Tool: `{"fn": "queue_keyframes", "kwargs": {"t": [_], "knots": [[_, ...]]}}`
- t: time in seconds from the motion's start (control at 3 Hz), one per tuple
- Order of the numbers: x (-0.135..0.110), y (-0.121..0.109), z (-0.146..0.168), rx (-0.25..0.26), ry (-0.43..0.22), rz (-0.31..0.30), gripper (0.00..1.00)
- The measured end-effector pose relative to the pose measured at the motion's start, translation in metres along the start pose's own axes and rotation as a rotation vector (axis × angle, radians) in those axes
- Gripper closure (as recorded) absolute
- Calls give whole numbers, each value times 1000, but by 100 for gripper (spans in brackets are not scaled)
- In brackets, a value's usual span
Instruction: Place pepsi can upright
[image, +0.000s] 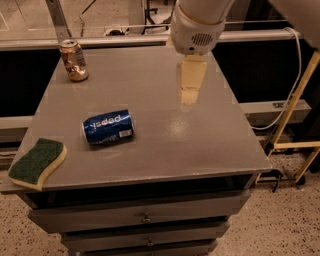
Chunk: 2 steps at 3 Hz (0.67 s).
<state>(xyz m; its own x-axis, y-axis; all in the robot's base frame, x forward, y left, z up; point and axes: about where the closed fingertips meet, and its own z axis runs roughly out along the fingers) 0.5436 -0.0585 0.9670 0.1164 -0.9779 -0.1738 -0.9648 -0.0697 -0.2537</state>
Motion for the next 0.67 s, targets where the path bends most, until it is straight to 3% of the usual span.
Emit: {"fn": "queue_keyframes", "kwargs": {"t": [0.33,0.67], "knots": [[-59,-25,28,-39,-31,-76,0],[-105,-34,53,-85,-10,-71,0]]}}
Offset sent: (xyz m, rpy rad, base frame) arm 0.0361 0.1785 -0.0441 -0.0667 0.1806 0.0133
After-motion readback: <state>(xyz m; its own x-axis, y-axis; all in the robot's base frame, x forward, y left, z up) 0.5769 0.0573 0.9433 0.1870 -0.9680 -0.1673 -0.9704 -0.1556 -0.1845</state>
